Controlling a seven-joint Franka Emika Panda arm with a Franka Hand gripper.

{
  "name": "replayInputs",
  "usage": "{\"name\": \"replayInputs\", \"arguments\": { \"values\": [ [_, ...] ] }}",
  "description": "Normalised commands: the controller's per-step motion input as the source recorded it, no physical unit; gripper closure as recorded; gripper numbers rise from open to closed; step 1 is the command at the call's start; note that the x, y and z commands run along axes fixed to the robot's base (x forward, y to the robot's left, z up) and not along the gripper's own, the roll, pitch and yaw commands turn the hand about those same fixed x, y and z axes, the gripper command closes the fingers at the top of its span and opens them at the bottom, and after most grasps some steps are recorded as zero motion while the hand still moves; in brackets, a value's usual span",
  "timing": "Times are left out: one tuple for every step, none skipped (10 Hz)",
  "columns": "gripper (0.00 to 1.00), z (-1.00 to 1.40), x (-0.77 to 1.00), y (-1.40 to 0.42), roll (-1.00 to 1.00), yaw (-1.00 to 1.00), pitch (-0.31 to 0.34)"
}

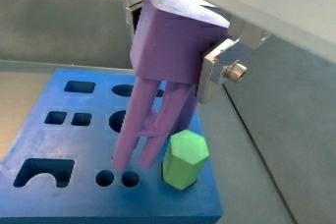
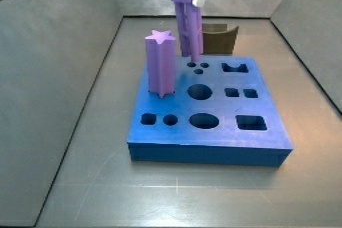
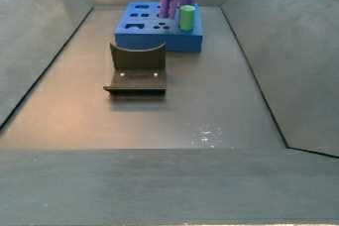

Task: Pick up the 3 prong object. Move up. Place the 3 prong object on the fixture. Regrasp the 3 prong object. Move to above the board. Insert the 3 prong object.
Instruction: Insert the 3 prong object.

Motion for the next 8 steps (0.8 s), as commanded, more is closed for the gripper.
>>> {"name": "replayInputs", "arguments": {
  "values": [
    [1.0,-0.27,0.11,0.0,0.05,-0.09,0.0],
    [1.0,-0.27,0.13,0.0,0.06,-0.1,0.0],
    [1.0,-0.25,0.16,0.0,0.05,-0.28,0.0],
    [1.0,-0.24,0.09,0.0,0.05,-0.23,0.0],
    [1.0,-0.19,0.24,0.03,0.02,-0.45,0.04],
    [1.0,-0.2,0.21,0.0,0.0,-0.63,0.024],
    [1.0,-0.15,0.0,-0.02,0.01,-0.35,0.0],
    [1.0,-0.07,0.18,0.03,0.0,-0.59,0.03]
  ]
}}
